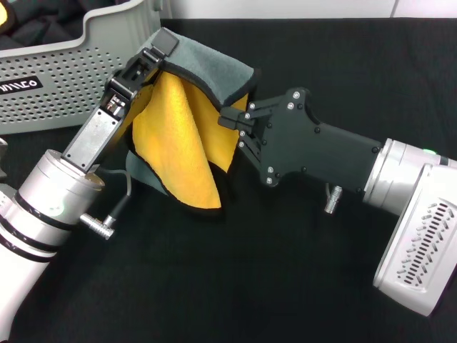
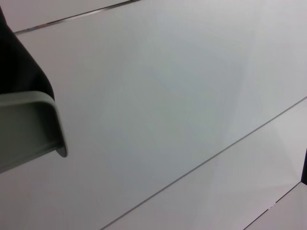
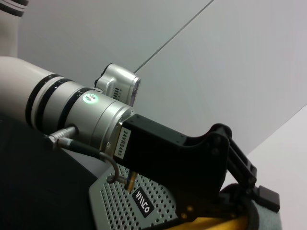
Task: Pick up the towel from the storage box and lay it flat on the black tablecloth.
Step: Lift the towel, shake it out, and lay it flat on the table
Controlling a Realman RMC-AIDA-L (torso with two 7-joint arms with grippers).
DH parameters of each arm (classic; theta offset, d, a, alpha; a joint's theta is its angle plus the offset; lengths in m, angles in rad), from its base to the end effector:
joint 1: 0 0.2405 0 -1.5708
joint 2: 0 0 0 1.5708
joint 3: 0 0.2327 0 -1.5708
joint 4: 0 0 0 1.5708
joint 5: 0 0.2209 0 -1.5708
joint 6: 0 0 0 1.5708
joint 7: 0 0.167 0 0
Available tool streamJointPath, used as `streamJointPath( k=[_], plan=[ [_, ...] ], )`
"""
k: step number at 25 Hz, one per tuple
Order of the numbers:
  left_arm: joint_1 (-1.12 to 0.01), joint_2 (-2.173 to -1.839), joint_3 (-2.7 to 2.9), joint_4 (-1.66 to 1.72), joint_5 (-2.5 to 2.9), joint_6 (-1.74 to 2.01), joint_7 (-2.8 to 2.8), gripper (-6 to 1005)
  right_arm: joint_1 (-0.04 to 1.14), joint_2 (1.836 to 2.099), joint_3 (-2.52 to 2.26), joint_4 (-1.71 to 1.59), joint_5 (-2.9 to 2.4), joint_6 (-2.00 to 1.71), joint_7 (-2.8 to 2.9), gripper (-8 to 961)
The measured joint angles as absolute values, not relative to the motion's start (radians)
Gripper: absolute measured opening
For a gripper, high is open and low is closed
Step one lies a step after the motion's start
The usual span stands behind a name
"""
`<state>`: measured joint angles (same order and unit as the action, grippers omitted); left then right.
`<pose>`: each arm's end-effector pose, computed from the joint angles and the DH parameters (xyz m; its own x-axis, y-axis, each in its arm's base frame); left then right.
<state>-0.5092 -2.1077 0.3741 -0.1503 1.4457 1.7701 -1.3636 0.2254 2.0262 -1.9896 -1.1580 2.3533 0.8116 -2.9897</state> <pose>-0.2141 0.2894 -0.0324 -0.2932 0.4028 0.8670 0.6540 -0.5770 0.4892 0.0979 0.3071 -0.0821 0.6761 0.7067 -0.2085 0.3662 -0.5678 -0.7372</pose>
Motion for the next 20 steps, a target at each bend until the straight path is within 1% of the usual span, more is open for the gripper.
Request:
streamJointPath(
  k=[2,13,20],
  plan=[
    [-0.509,-2.108,0.374,-0.150,1.446,1.770,-1.364,15,0.223,2.026,-1.990,-1.156,2.354,0.814,-2.990,16],
    [-0.519,-2.108,0.374,-0.150,1.444,1.770,-1.364,15,0.248,2.028,-1.964,-1.136,2.355,0.816,-2.992,148],
    [-0.521,-2.108,0.374,-0.150,1.443,1.770,-1.364,15,0.321,2.029,-1.947,-1.078,2.371,0.819,-2.992,431]
  ],
)
